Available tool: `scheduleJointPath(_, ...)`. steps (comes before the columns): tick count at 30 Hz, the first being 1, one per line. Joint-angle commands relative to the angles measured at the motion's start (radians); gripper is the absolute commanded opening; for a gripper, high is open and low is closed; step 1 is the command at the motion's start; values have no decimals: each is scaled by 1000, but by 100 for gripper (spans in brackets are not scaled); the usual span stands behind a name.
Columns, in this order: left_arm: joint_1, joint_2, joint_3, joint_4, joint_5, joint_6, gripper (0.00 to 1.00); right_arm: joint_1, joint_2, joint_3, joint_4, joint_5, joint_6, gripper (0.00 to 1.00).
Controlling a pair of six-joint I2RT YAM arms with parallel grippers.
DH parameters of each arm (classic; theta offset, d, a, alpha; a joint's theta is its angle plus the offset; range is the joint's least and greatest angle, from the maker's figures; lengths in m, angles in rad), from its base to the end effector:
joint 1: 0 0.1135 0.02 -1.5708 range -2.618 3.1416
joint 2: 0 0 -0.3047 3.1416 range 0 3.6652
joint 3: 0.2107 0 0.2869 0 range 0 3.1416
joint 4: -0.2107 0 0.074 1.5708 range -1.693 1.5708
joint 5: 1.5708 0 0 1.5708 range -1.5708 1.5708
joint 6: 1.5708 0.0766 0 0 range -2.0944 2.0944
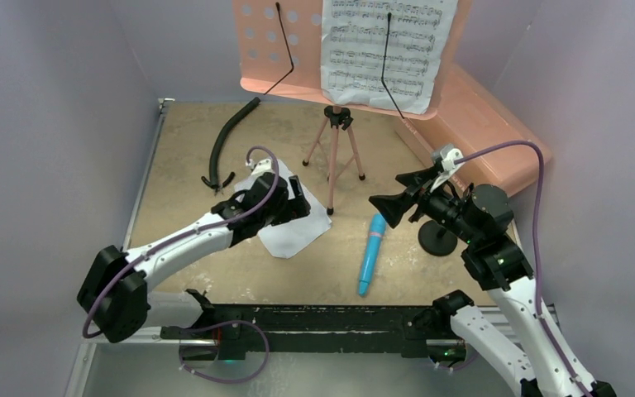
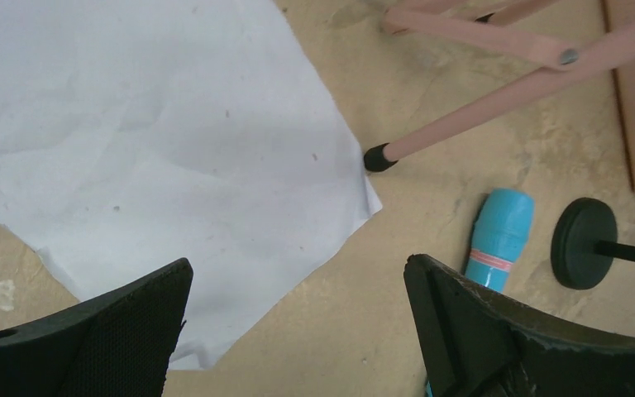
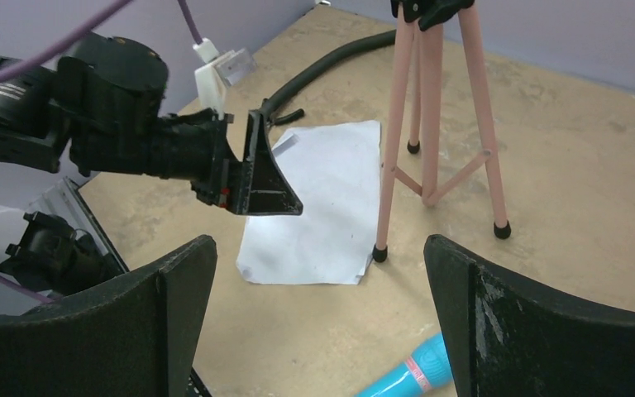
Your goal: Set up the instrument practice props
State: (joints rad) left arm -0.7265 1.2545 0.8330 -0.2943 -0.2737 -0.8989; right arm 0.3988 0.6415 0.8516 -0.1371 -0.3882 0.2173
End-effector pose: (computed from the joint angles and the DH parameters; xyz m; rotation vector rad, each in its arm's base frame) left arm 0.2509 -0.1953 0.2461 -0.3433 2.2891 -0.5455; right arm 0.1567 0.0975 0.4236 -0.4581 1.4853 0.7809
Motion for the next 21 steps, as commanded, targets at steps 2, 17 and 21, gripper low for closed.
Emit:
scheduleJointPath(2, 97, 89, 28, -7, 176, -99, 99, 2, 25, 1, -15, 45, 60, 98)
scheduleJointPath(17, 484, 119, -42, 57, 483, -82, 99, 2, 101, 11, -75, 40, 89, 98)
scheduleJointPath(21, 618, 100, -17, -43, 475, -8, 99, 2, 119, 3, -58, 40, 98, 98)
